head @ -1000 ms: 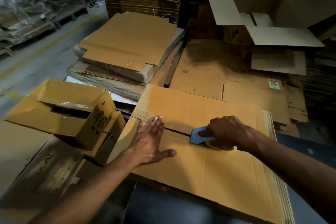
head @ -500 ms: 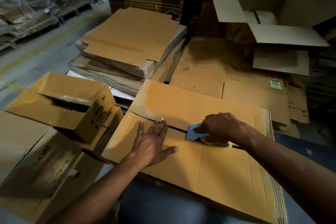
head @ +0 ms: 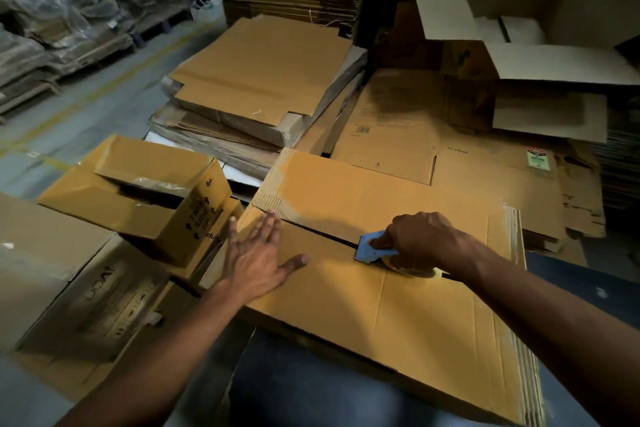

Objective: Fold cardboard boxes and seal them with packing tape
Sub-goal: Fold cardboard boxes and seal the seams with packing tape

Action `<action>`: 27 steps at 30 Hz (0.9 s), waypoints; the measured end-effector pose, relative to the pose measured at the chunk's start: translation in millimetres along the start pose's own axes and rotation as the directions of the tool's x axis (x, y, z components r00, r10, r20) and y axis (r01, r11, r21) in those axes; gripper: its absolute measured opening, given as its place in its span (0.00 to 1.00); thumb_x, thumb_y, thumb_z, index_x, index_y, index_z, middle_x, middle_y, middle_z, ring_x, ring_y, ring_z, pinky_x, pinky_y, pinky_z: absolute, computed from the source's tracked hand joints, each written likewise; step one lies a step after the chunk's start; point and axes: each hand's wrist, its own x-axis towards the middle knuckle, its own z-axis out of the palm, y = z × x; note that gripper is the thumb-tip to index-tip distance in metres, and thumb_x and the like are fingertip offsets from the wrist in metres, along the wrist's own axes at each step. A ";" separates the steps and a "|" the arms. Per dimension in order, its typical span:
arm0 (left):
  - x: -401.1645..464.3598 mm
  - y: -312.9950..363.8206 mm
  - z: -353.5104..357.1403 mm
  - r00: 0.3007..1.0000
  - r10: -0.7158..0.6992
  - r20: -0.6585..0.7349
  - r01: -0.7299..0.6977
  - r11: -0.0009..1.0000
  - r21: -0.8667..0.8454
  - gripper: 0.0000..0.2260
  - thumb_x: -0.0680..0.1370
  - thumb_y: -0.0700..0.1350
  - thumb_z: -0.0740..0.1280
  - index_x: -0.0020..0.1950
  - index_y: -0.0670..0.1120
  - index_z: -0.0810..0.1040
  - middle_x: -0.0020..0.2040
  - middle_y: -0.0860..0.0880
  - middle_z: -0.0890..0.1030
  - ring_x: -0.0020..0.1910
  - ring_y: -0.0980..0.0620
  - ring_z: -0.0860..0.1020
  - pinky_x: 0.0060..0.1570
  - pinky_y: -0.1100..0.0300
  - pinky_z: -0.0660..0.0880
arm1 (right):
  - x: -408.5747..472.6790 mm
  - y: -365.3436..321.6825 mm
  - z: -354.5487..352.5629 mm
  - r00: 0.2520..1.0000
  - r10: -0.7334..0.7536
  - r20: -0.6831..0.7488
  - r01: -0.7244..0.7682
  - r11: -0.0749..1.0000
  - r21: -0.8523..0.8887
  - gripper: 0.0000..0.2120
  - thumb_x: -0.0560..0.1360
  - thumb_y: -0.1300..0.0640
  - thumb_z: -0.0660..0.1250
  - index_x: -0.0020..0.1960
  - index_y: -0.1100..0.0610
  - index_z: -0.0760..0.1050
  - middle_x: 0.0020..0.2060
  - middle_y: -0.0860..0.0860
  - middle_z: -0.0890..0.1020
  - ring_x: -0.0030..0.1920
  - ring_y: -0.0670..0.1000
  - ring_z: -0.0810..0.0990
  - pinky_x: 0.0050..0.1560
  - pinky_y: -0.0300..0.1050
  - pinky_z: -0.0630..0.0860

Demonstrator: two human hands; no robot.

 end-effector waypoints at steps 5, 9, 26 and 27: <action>9.3 11.4 -6.6 0.998 -0.047 0.043 0.046 0.999 0.028 0.57 0.70 0.82 0.33 0.84 0.42 0.51 0.85 0.42 0.48 0.84 0.45 0.49 0.78 0.33 0.44 | 3.4 -0.5 2.9 1.000 0.014 -0.016 -0.014 1.000 0.005 0.24 0.82 0.43 0.63 0.77 0.35 0.65 0.61 0.50 0.79 0.58 0.56 0.81 0.52 0.49 0.78; 11.4 11.5 -4.3 0.998 -0.058 0.017 0.058 0.998 0.029 0.57 0.70 0.82 0.35 0.83 0.42 0.55 0.84 0.42 0.53 0.83 0.44 0.53 0.78 0.34 0.45 | 4.2 -1.3 4.4 1.000 0.022 -0.014 -0.022 1.000 0.018 0.25 0.81 0.43 0.63 0.77 0.35 0.65 0.61 0.50 0.79 0.58 0.55 0.81 0.54 0.50 0.79; 19.7 50.1 -4.6 0.960 0.277 0.045 -0.266 0.950 -0.165 0.53 0.72 0.82 0.39 0.84 0.44 0.39 0.83 0.45 0.35 0.82 0.49 0.35 0.79 0.38 0.36 | 8.8 -0.1 2.3 0.999 0.050 0.004 -0.050 0.998 0.028 0.27 0.80 0.45 0.66 0.78 0.36 0.65 0.61 0.49 0.79 0.56 0.53 0.80 0.52 0.47 0.79; 19.2 60.4 -4.6 0.937 0.340 0.074 -0.325 0.931 -0.165 0.52 0.73 0.81 0.41 0.84 0.45 0.38 0.83 0.46 0.35 0.82 0.50 0.34 0.80 0.39 0.37 | 9.8 -0.4 1.6 0.998 0.055 0.014 -0.055 0.998 0.018 0.28 0.80 0.45 0.68 0.77 0.37 0.66 0.61 0.49 0.79 0.56 0.53 0.80 0.51 0.47 0.79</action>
